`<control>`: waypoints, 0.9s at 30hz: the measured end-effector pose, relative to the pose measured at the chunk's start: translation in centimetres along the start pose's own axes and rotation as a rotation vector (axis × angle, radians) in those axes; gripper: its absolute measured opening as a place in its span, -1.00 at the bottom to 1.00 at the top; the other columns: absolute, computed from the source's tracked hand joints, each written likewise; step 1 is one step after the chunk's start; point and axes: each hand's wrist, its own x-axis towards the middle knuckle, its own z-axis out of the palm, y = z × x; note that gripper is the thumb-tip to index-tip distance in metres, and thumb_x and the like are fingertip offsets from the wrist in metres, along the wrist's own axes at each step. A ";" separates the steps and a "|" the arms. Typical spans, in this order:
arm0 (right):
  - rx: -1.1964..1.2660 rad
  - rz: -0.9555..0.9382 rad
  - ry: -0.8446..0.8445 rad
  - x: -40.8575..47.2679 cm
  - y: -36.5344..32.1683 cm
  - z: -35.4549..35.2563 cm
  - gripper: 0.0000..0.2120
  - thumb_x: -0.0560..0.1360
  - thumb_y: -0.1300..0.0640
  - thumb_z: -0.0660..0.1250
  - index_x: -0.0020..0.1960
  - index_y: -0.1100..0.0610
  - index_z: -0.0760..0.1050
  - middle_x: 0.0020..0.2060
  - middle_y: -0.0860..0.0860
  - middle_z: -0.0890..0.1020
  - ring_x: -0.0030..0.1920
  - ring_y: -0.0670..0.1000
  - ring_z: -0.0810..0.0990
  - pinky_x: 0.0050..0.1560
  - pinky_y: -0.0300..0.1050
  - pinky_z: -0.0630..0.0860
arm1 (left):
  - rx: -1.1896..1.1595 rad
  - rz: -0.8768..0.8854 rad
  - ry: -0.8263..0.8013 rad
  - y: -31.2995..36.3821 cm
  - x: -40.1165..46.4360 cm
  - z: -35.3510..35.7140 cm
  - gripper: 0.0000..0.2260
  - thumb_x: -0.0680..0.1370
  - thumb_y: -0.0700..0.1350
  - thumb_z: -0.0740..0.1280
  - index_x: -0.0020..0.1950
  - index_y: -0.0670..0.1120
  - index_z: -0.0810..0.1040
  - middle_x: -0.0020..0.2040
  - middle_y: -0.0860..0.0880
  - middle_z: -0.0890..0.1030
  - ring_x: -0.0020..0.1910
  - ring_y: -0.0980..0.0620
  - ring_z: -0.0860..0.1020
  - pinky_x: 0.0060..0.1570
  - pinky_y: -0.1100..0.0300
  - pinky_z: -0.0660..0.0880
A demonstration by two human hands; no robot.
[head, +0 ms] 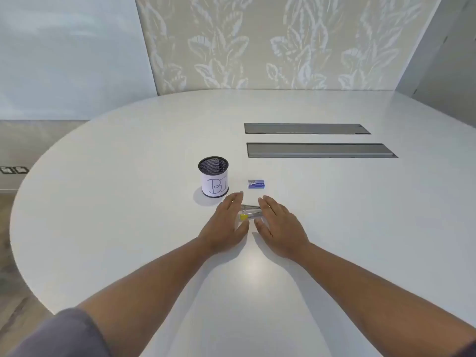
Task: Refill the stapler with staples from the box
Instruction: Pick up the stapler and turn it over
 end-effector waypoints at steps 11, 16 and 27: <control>0.052 0.110 -0.006 0.9 0.5 0.6 -0.46 0.62 -0.06 0.22 0.55 0.09 0.29 0.50 -0.01 0.40 0.45 0.09 0.37 0.37 0.08 0.33 | -0.087 -0.208 -0.060 -0.6 1.8 0.1 -0.39 0.57 -0.06 0.35 0.59 -0.10 0.24 0.42 -0.06 0.49 0.39 -0.08 0.42 0.38 0.08 0.34; 0.078 0.156 -0.046 1.9 0.6 0.6 -0.46 0.61 -0.08 0.26 0.53 0.05 0.31 0.44 -0.03 0.46 0.42 0.12 0.38 0.32 0.08 0.33 | -0.228 -0.238 -0.045 -0.6 2.3 -0.3 -0.51 0.56 -0.10 0.42 0.48 -0.08 0.43 0.30 -0.04 0.57 0.22 -0.01 0.52 0.20 0.25 0.36; 0.379 0.121 -0.104 3.2 -0.2 -0.5 -0.50 0.58 0.07 0.38 0.49 0.07 0.38 0.15 0.01 0.64 0.15 0.07 0.60 0.20 0.02 0.51 | -0.759 -0.446 -0.050 0.3 3.1 -2.4 -0.78 0.58 -0.05 0.41 0.10 -0.19 0.66 -0.24 0.01 0.62 -0.31 0.12 0.52 -0.25 0.31 0.49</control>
